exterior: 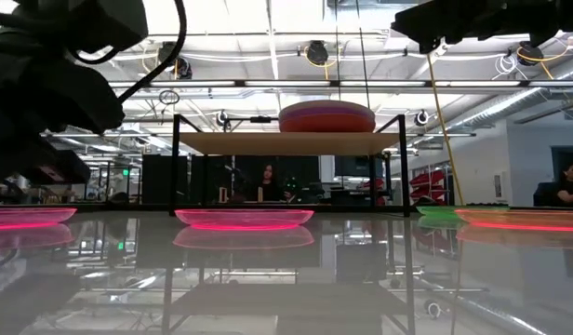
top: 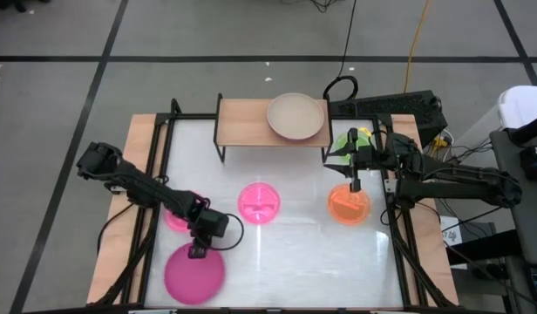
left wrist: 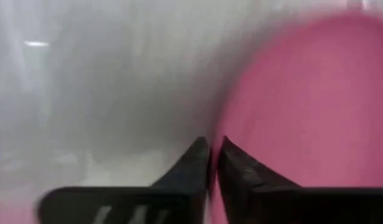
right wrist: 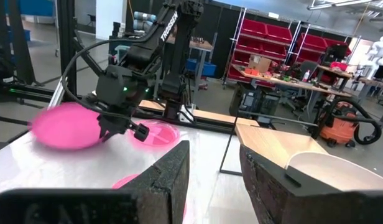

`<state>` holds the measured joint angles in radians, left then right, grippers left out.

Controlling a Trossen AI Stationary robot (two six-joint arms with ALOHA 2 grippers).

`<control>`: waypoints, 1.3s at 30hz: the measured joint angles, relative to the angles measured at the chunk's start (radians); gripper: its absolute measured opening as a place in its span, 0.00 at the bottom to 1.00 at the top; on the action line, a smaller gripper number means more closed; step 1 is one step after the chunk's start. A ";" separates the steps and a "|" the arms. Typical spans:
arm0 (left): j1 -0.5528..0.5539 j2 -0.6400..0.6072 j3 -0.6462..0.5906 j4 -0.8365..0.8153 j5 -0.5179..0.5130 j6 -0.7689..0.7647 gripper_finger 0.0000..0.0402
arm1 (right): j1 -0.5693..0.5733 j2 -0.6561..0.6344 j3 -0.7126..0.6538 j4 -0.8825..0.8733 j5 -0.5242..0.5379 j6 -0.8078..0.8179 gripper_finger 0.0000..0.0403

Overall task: Place and stack plates onto a shelf
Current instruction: Stack the pink plate on top of the light brown plate on the shelf

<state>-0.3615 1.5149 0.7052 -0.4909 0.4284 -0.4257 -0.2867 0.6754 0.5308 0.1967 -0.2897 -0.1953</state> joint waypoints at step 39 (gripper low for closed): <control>0.859 -0.022 0.783 0.282 -0.523 0.261 0.06 | 0.000 -0.060 0.000 0.017 0.004 -0.008 0.31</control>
<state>0.4979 1.4927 1.4878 -0.2087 -0.0946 -0.1651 -0.2863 0.6155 0.5312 0.2136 -0.2859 -0.2031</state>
